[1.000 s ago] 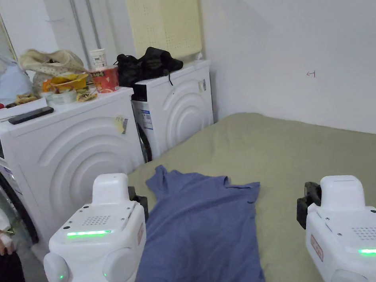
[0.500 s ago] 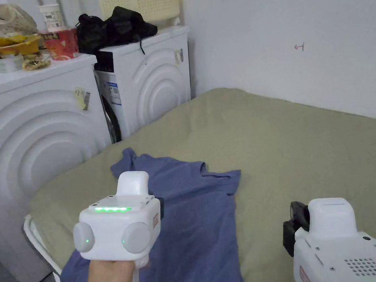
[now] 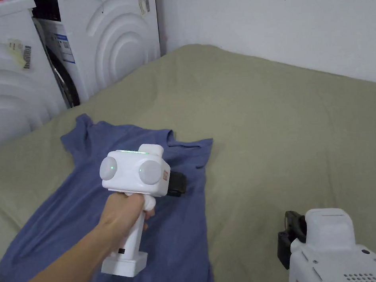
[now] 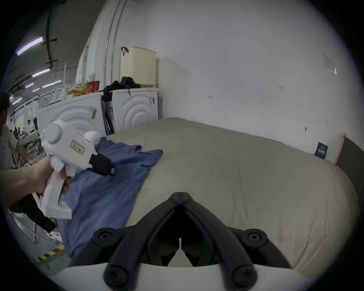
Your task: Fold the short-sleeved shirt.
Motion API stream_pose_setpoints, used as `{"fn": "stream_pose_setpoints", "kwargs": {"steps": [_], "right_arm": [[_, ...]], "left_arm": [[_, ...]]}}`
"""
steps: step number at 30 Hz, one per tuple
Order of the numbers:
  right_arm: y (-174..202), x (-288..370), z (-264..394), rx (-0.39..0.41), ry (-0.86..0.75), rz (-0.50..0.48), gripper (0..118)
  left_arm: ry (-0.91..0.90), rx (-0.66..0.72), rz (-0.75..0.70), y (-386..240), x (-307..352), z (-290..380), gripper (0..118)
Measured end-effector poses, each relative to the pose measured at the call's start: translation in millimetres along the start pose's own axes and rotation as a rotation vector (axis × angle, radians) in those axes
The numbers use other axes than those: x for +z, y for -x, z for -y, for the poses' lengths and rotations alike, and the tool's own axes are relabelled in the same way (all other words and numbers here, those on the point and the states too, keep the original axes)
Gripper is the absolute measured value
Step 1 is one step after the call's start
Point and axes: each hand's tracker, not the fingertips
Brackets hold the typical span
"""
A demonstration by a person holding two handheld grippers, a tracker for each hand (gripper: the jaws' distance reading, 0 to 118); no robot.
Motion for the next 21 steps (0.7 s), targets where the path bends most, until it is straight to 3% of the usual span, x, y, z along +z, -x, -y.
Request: {"fn": "stream_pose_setpoints", "kwargs": {"steps": [5, 8, 9, 11, 16, 17, 21], "right_arm": [[-14.7, 9.8, 10.2, -0.009, 0.02, 0.013, 0], [-26.1, 26.8, 13.7, 0.006, 0.02, 0.03, 0], [-30.7, 32.9, 14.5, 0.008, 0.017, 0.038, 0], [-41.4, 44.9, 14.1, -0.001, 0.016, 0.057, 0], [-76.2, 92.7, 16.8, -0.017, -0.014, 0.125, 0], [-84.5, 102.6, 18.1, -0.019, -0.014, 0.142, 0], [-118.8, 146.3, 26.1, -0.034, -0.034, 0.225, 0]], "left_arm": [[0.077, 0.015, -0.066, 8.4, -43.4, 1.3, 107], [0.046, -0.004, -0.071, 2.8, -34.9, 5.2, 101], [0.023, -0.026, -0.066, -3.8, -26.9, 2.9, 76], [-0.026, -0.095, -0.165, -15.9, -13.0, 3.8, 0], [-0.097, -0.059, -0.072, -26.2, 38.2, -7.3, 0], [-0.177, -0.075, -0.063, -48.5, 85.6, 0.9, 0], [-0.176, -0.11, 0.053, -97.8, 140.7, -9.8, 0]]}}
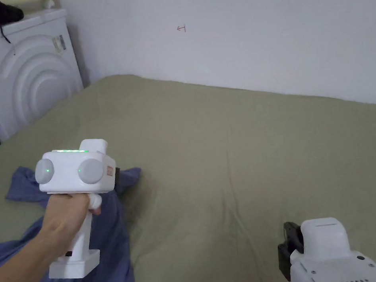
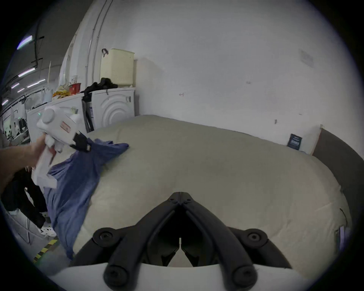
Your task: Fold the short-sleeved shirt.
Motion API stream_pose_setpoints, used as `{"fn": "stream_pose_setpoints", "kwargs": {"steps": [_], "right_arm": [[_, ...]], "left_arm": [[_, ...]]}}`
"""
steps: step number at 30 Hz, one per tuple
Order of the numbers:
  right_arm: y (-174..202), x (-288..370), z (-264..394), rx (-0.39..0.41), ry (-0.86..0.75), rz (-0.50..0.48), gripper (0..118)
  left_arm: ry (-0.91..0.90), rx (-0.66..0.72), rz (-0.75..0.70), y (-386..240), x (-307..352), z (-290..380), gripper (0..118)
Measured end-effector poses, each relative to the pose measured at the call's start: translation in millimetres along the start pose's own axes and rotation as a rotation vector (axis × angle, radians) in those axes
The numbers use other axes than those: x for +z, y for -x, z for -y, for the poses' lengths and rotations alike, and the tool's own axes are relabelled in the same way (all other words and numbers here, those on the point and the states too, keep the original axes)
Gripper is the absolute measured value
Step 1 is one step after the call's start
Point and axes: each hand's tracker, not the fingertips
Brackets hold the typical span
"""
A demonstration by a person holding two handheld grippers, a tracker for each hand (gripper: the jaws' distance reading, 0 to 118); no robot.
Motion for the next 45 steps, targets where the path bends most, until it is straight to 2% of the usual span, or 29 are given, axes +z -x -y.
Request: {"fn": "stream_pose_setpoints", "kwargs": {"steps": [7, 14, 20, 25, 32, 33, 34, 35, 36, 37, 38, 40, 42, 43, 44, 45], "right_arm": [[-78.3, 59.7, 10.6, -0.051, -0.024, 0.159, 0], [-148.6, 90.0, 26.9, -0.128, -0.015, 0.314, 0], [-196.8, 102.2, 44.7, -0.186, 0.002, 0.419, 0], [-228.1, 104.9, 67.1, -0.228, 0.047, 0.481, 0], [-244.6, 92.7, 91.5, -0.259, 0.106, 0.494, 0], [-244.1, 91.2, 92.9, -0.26, 0.11, 0.494, 0], [-243.9, 89.9, 93.4, -0.261, 0.115, 0.493, 0], [-243.7, 89.4, 93.0, -0.263, 0.117, 0.49, 0], [-242.9, 89.6, 91.9, -0.265, 0.117, 0.489, 0], [-241.0, 89.8, 89.9, -0.266, 0.115, 0.487, 0], [-239.0, 90.7, 87.5, -0.267, 0.113, 0.486, 0], [-232.5, 95.8, 80.7, -0.269, 0.093, 0.476, 0], [-224.4, 99.3, 74.4, -0.261, 0.078, 0.465, 0], [-219.4, 101.5, 71.2, -0.256, 0.066, 0.454, 0], [-214.0, 103.6, 68.2, -0.25, 0.059, 0.446, 0], [-207.6, 105.9, 65.2, -0.246, 0.049, 0.439, 0]], "left_arm": [[-0.066, -0.151, 0.255, -151.1, 53.3, -41.8, 0], [-0.094, -0.284, 0.577, -327.2, 87.3, -37.9, 0], [-0.026, -0.355, 0.762, -446.9, 81.4, -17.5, 0], [0.08, -0.422, 0.791, -501.7, 38.0, 29.8, 0], [0.224, -0.425, 0.686, -512.3, -39.6, 89.1, 1], [0.218, -0.411, 0.683, -508.0, -41.6, 89.4, 16], [0.206, -0.394, 0.684, -502.3, -42.2, 86.8, 51], [0.186, -0.379, 0.69, -496.3, -42.8, 84.4, 96], [0.179, -0.373, 0.688, -491.2, -37.8, 85.1, 118], [0.185, -0.372, 0.681, -482.4, -35.1, 83.3, 110], [0.104, -0.321, 0.682, -467.5, -28.0, 79.6, 103], [0.062, -0.349, 0.65, -434.4, -6.2, 74.7, 101], [-0.021, -0.294, 0.642, -389.4, 17.1, 73.0, 100], [-0.046, -0.268, 0.64, -363.9, 30.0, 72.8, 97], [-0.067, -0.248, 0.631, -342.3, 48.6, 73.9, 88], [-0.104, -0.213, 0.615, -315.3, 65.1, 78.4, 88]]}}
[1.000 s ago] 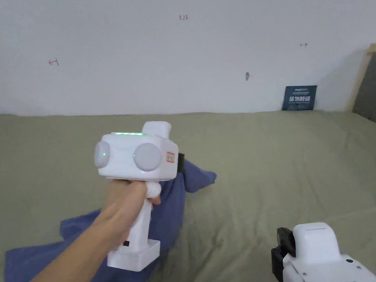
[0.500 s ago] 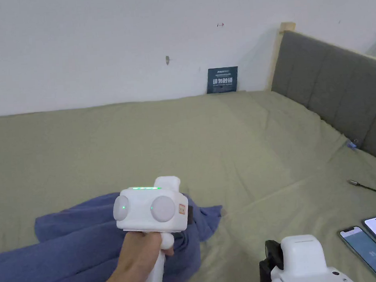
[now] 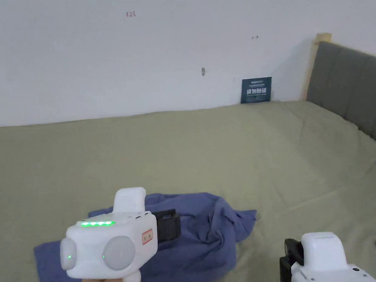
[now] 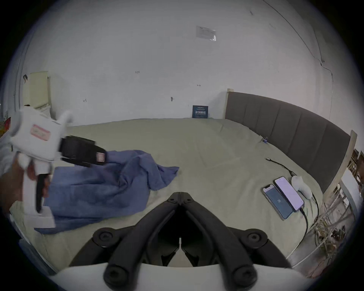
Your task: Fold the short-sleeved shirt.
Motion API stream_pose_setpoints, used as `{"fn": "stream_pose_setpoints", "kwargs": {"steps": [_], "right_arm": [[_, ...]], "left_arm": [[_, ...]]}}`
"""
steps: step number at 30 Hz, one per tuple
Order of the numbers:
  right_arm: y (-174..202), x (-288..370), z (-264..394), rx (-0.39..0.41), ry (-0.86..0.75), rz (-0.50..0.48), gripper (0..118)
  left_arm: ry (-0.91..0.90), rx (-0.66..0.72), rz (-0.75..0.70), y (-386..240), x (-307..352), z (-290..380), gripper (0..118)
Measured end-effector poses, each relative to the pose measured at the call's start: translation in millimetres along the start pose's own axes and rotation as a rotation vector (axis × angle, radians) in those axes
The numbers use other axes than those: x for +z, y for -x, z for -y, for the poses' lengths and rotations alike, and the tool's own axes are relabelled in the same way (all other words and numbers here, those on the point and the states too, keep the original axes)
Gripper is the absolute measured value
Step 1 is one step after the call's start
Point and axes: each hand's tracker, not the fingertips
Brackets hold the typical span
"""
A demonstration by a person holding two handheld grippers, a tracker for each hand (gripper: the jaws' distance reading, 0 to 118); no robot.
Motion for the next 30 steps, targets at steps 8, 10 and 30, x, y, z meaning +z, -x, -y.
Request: {"fn": "stream_pose_setpoints", "kwargs": {"steps": [8, 10, 30], "right_arm": [[40.2, 27.6, 4.0, 0.019, -0.033, -0.101, 0], [49.2, 27.9, 6.1, 0.033, -0.029, -0.119, 0], [60.2, -59.1, 28.0, 0.065, 0.119, -0.107, 0]], "left_arm": [[-0.086, 0.039, -0.192, 65.7, 162.4, 80.8, 0], [-0.087, 0.041, -0.267, 81.6, 174.9, 93.9, 0], [0.298, 0.142, -0.31, 234.1, -87.3, -1.9, 7]]}}
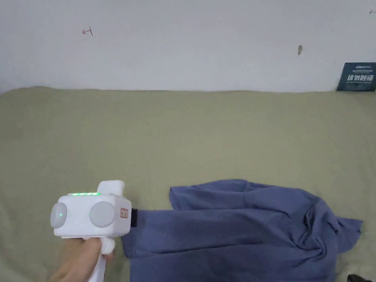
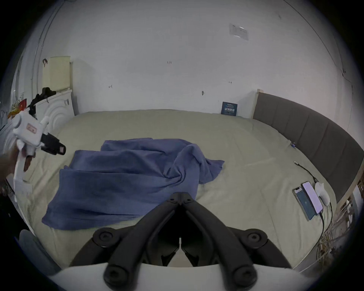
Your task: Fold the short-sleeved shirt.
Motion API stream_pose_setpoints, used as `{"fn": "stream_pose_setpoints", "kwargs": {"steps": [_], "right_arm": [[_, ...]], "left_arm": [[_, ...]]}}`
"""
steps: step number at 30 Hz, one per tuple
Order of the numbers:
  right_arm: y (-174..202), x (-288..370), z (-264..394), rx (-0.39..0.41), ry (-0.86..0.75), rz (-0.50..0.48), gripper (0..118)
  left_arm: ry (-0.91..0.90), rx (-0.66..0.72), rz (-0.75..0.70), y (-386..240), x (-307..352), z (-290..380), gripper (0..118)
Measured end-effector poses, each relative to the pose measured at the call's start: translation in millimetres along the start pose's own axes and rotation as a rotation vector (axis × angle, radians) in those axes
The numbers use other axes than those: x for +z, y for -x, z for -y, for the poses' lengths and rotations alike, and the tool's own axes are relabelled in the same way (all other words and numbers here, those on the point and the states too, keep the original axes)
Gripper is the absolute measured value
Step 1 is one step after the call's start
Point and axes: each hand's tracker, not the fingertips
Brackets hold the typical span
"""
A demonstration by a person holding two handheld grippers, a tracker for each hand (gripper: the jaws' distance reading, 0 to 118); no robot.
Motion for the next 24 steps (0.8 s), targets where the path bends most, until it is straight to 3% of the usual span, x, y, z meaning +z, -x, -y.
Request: {"fn": "stream_pose_setpoints", "kwargs": {"steps": [1, 2, 3, 4, 6, 8, 10, 11, 12, 13, 15, 18, 23, 24], "right_arm": [[-2.0, -4.5, 1.1, -0.006, 0.01, 0.005, 0], [-3.6, -7.8, 2.4, -0.005, 0.016, 0.011, 0], [-4.7, -10.5, 3.4, -0.001, 0.02, 0.019, 0], [-6.5, -12.5, 4.0, -0.001, 0.022, 0.025, 0], [-9.8, -14.9, 3.5, -0.015, 0.031, 0.029, 0], [-13.7, -19.4, 2.1, -0.03, 0.041, 0.029, 0], [-17.6, -25.7, -4.1, -0.03, 0.058, 0.035, 0], [-20.5, -28.9, -9.2, -0.036, 0.064, 0.038, 0], [-24.8, -34.3, -17.7, -0.052, 0.082, 0.043, 0], [-30.7, -42.0, -28.6, -0.064, 0.098, 0.042, 0], [-43.0, -60.4, -48.5, -0.068, 0.084, 0.057, 0], [-66.1, -97.4, -80.7, -0.094, 0.111, 0.067, 0], [-103.1, -166.3, -105.8, -0.169, 0.292, 0.033, 0], [-108.1, -177.6, -105.1, -0.177, 0.311, 0.027, 7]], "left_arm": [[0.007, -0.021, -0.027, -10.5, 4.0, -1.0, 13], [0.014, -0.049, -0.041, -13.5, -1.7, -3.5, 32], [0.032, -0.052, -0.077, -15.4, -10.2, -4.4, 94], [0.064, -0.07, -0.111, -17.2, -19.5, -2.5, 118], [0.061, -0.107, -0.143, -23.1, -31.0, -8.3, 107], [0.083, -0.103, -0.133, -25.1, -49.6, -9.7, 108], [0.1, -0.056, -0.112, -19.6, 0.1, 1.3, 98], [0.098, -0.056, -0.079, -20.7, 10.0, -0.6, 81], [0.074, -0.09, -0.079, -22.7, 21.2, -1.6, 46], [0.048, -0.132, -0.087, -26.8, 11.7, -1.4, 1], [0.068, -0.088, 0.0, -26.7, 16.0, -2.7, 2], [0.064, -0.088, -0.012, -26.1, 13.2, 1.6, 2], [0.087, -0.045, 0.014, -19.7, 3.9, 4.3, 2], [0.086, -0.047, 0.016, -20.1, 3.5, 4.5, 2]]}}
